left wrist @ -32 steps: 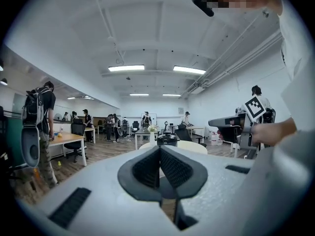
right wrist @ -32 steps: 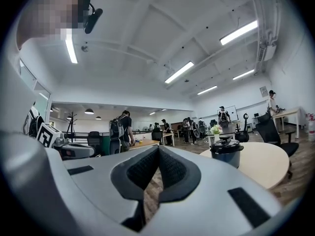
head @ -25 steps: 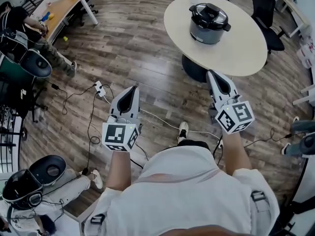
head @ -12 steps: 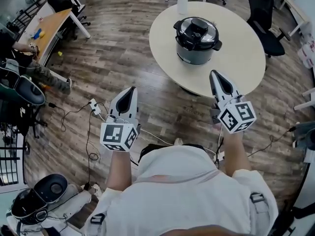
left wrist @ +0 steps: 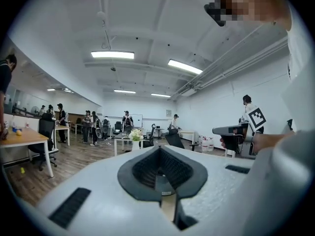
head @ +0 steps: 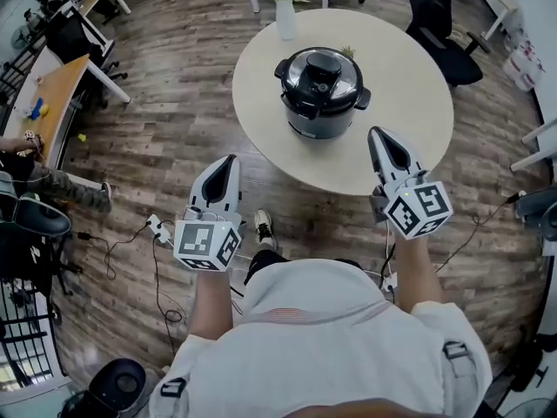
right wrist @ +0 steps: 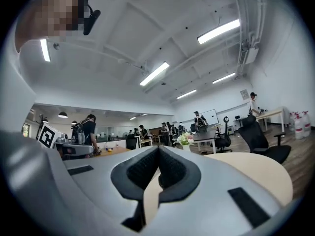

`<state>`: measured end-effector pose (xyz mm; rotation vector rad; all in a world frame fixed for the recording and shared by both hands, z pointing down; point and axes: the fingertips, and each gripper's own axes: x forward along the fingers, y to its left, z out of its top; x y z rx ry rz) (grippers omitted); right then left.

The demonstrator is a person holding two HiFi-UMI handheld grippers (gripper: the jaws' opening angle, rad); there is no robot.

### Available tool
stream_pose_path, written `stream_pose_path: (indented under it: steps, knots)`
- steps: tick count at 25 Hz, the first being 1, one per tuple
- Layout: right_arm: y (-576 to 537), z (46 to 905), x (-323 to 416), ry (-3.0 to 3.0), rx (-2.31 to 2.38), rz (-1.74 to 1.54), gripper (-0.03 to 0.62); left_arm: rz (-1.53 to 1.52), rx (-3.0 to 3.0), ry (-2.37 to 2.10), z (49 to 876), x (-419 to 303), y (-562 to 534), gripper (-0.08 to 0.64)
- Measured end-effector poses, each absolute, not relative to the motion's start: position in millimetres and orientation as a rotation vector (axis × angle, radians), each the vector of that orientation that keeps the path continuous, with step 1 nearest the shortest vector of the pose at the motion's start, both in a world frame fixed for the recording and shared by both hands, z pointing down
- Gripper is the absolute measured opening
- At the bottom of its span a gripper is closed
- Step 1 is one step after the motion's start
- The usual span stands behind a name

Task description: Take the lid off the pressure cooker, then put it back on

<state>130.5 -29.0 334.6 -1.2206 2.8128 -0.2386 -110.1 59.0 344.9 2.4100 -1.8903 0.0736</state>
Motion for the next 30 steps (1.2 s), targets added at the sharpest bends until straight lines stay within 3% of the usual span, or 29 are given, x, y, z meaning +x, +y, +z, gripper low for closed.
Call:
stream_pose_path:
  steps: [19, 30]
  knots:
    - [-181.2, 315.1, 35.5, 2.598, -1.688, -0.166, -0.003, 0.088, 2.711, -1.468, 334.2, -217.8, -187.7, 0.005]
    - [-213.2, 324.5, 101.3, 2.566, -1.687, -0.201, -0.003, 0.093, 2.708, -1.483, 330.4, -158.3, -211.7, 0.005]
